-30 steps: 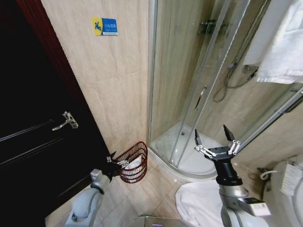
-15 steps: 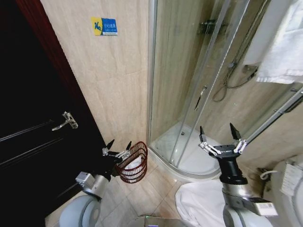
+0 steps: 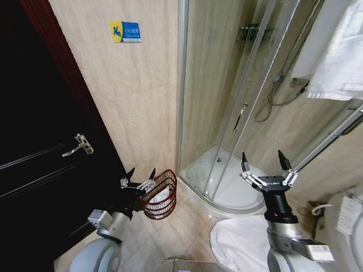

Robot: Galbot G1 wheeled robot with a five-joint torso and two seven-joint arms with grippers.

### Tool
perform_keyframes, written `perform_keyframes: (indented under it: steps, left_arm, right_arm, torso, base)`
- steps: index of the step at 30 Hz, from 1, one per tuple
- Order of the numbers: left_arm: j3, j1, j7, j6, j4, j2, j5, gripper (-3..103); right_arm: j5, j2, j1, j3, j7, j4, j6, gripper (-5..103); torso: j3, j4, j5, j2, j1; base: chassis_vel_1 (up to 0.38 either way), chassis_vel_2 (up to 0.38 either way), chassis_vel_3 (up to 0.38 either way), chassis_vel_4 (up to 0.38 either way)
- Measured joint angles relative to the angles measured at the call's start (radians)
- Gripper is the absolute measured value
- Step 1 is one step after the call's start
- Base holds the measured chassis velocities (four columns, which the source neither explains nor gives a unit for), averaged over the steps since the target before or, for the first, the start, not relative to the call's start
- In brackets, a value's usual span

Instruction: Discard the used towel into the hamper.

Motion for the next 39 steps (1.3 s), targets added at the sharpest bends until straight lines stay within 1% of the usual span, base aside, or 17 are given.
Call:
perform_keyframes:
  steps: [3, 8, 11, 13, 17, 19, 20, 22, 25, 29, 39]
  left_arm:
    - [0.0, 0.0, 0.007, -0.003, 0.002, 0.009, 0.013, 100]
    - [0.002, 0.001, 0.012, -0.003, 0.003, 0.012, 0.021, 100]
    - [0.003, 0.001, 0.013, -0.003, 0.004, 0.012, 0.022, 100]
    - [0.003, 0.001, 0.013, -0.003, 0.004, 0.012, 0.022, 100]
    - [0.003, 0.001, 0.013, -0.003, 0.005, 0.012, 0.022, 100]
    - [0.003, 0.001, 0.014, -0.003, 0.005, 0.012, 0.022, 100]
    - [0.003, 0.001, 0.014, -0.003, 0.005, 0.012, 0.022, 100]
    - [0.003, 0.001, 0.014, -0.003, 0.005, 0.012, 0.022, 100]
    - [0.003, 0.001, 0.014, -0.003, 0.005, 0.012, 0.022, 100]
    - [0.003, 0.0, 0.014, -0.003, 0.006, 0.012, 0.022, 100]
    - [0.003, 0.0, 0.015, -0.003, 0.006, 0.012, 0.021, 100]
  right_arm:
    - [0.001, 0.001, -0.001, 0.001, 0.0, 0.0, 0.0, 100]
    - [0.006, 0.001, -0.003, 0.004, 0.002, 0.0, 0.001, 100]
    - [0.044, -0.003, -0.006, 0.012, 0.002, 0.0, 0.016, 100]
    - [0.05, -0.004, -0.006, 0.016, 0.002, 0.0, 0.019, 100]
    - [0.08, -0.022, -0.006, 0.054, 0.015, 0.0, 0.046, 100]
    - [0.083, -0.036, -0.002, 0.08, 0.032, -0.001, 0.089, 100]
    - [0.083, -0.036, -0.002, 0.08, 0.032, -0.001, 0.089, 100]
    - [0.082, -0.042, 0.01, 0.117, 0.046, -0.001, 0.113, 100]
    - [0.093, -0.055, 0.017, 0.152, 0.058, -0.001, 0.115, 100]
    - [0.148, -0.094, 0.026, 0.221, 0.075, -0.001, 0.097, 100]
    - [0.234, -0.112, 0.048, 0.296, 0.073, -0.001, 0.076, 100]
  torso:
    - [0.0, 0.0, 0.0, 0.0, 0.0]
    - [0.0, 0.0, 0.0, 0.0, 0.0]
    - [0.0, 0.0, -0.0001, 0.0, 0.0]
    - [0.0, 0.0, 0.0, 0.0, 0.0]
    - [0.0, 0.0, 0.0, 0.0, 0.0]
    - [0.0, 0.0, 0.0, 0.0, 0.0]
    - [0.0, 0.0, 0.0, 0.0, 0.0]
    - [0.0, 0.0, 0.0, 0.0, 0.0]
    - [0.0, 0.0, 0.0, 0.0, 0.0]
    - [0.0, 0.0, 0.0, 0.0, 0.0]
    - [0.0, 0.0, -0.0001, 0.0, 0.0]
  base:
    - [0.0, 0.0, 0.0, 0.0]
    - [0.0, 0.0, 0.0, 0.0]
    - [0.0, 0.0, 0.0, 0.0]
    - [0.0, 0.0, 0.0, 0.0]
    - [0.0, 0.0, 0.0, 0.0]
    - [0.0, 0.0, 0.0, 0.0]
    - [0.0, 0.0, 0.0, 0.0]
    - [0.0, 0.0, 0.0, 0.0]
    - [0.0, 0.0, 0.0, 0.0]
    - [0.0, 0.0, 0.0, 0.0]
    - [-0.004, -0.002, 0.004, 0.006]
